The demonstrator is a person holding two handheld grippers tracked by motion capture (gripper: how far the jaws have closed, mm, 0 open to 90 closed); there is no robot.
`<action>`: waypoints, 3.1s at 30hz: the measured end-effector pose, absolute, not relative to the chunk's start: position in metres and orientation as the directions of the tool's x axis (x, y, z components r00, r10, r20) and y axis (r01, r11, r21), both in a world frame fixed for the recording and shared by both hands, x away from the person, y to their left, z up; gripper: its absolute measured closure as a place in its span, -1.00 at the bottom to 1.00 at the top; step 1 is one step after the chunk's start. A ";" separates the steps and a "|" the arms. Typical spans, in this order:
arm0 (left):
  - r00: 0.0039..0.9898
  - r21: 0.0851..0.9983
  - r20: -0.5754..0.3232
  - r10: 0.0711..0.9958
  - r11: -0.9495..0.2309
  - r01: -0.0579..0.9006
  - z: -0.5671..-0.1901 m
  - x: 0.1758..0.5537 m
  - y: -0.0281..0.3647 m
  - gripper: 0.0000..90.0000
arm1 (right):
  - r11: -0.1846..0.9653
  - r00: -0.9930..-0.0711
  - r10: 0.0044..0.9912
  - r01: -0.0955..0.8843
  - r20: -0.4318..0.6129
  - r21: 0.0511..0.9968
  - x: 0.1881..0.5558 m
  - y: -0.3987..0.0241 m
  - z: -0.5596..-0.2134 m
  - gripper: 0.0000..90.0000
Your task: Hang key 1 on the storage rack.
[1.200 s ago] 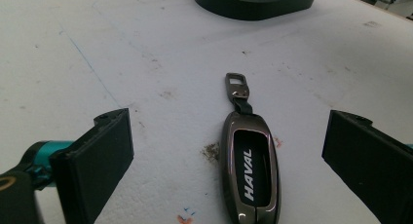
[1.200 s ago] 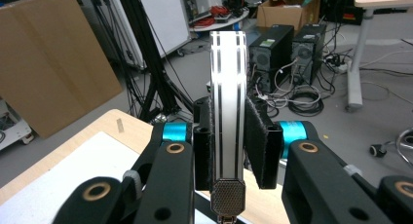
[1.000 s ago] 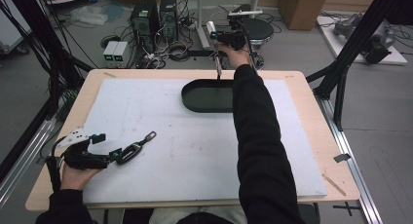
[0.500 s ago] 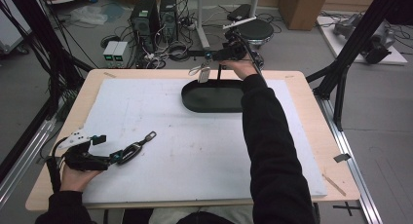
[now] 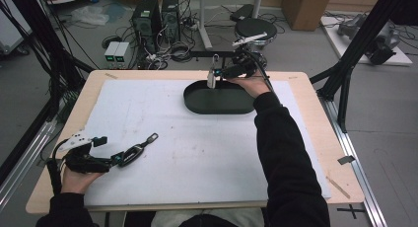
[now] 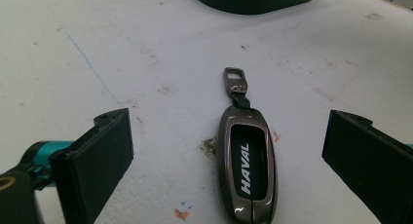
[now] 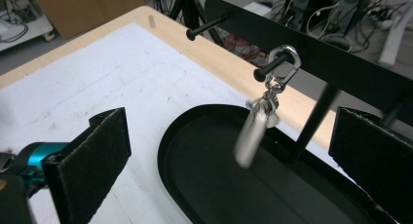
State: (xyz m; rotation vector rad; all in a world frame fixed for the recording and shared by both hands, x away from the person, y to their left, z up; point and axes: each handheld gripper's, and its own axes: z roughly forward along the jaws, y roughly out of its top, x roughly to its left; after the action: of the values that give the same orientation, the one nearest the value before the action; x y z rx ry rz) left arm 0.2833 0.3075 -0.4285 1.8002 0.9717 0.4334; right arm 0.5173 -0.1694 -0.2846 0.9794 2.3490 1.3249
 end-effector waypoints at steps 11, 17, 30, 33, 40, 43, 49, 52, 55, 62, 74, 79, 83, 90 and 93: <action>0.612 0.890 -0.140 0.779 -0.172 0.423 -0.428 0.282 0.306 -0.89 | 0.354 -0.716 0.693 0.437 0.082 0.827 0.501 -0.189 -0.296 -0.98; 0.613 0.890 -0.137 0.778 -0.175 0.422 -0.428 0.283 0.306 -0.89 | 0.354 -0.711 0.699 0.434 0.074 0.829 0.488 -0.200 -0.298 -0.98; 0.606 0.893 -0.132 0.784 -0.171 0.417 -0.428 0.282 0.307 -0.89 | 0.331 -0.675 0.734 0.452 0.075 0.828 0.461 -0.226 -0.318 -0.98; 0.604 0.893 -0.133 0.786 -0.170 0.417 -0.428 0.282 0.307 -0.89 | 0.332 -0.673 0.737 0.450 0.070 0.829 0.457 -0.230 -0.324 -0.98; 0.601 0.894 -0.124 0.790 -0.174 0.412 -0.427 0.281 0.307 -0.89 | 0.314 -0.675 0.734 0.433 0.073 0.845 0.442 -0.236 -0.337 -0.98; 0.600 0.894 -0.123 0.790 -0.175 0.413 -0.427 0.281 0.307 -0.89 | 0.304 -0.678 0.729 0.440 0.091 0.845 0.436 -0.238 -0.341 -0.98; 0.602 0.892 -0.123 0.789 -0.179 0.416 -0.427 0.281 0.307 -0.89 | 0.309 -0.679 0.729 0.437 0.084 0.845 0.424 -0.243 -0.351 -0.98; 0.602 0.891 -0.124 0.789 -0.178 0.418 -0.427 0.281 0.307 -0.89 | 0.306 -0.678 0.729 0.444 0.093 0.842 0.415 -0.244 -0.356 -0.98; 0.604 0.886 -0.122 0.787 -0.187 0.423 -0.428 0.281 0.306 -0.89 | 0.312 -0.683 0.724 0.445 0.093 0.840 0.408 -0.246 -0.362 -0.98; 0.604 0.887 -0.123 0.787 -0.185 0.422 -0.428 0.281 0.306 -0.89 | 0.271 -0.678 0.724 0.449 0.127 0.852 0.392 -0.252 -0.369 -0.98; 0.605 0.886 -0.123 0.787 -0.188 0.424 -0.428 0.281 0.305 -0.89 | 0.265 -0.657 0.746 0.443 0.109 0.857 0.369 -0.266 -0.386 -0.98; 0.604 0.886 -0.123 0.788 -0.187 0.424 -0.428 0.281 0.305 -0.89 | 0.253 -0.649 0.751 0.453 0.121 0.855 0.360 -0.274 -0.395 -0.98; 0.605 0.885 -0.123 0.787 -0.188 0.426 -0.428 0.281 0.305 -0.89 | 0.245 -0.656 0.741 0.464 0.144 0.851 0.353 -0.277 -0.401 -0.98; 0.602 0.886 -0.125 0.789 -0.184 0.425 -0.428 0.281 0.306 -0.89 | 0.250 -0.667 0.731 0.454 0.141 0.855 0.341 -0.279 -0.410 -0.98; 0.602 0.886 -0.126 0.789 -0.183 0.426 -0.428 0.281 0.306 -0.89 | 0.247 -0.673 0.725 0.454 0.147 0.856 0.332 -0.281 -0.417 -0.98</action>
State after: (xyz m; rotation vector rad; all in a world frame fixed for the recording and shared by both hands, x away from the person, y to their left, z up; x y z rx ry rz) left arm 0.2808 0.3058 -0.4278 1.8120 0.9863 0.4457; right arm 0.3322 -0.2806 -0.4173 1.0955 2.2441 1.3931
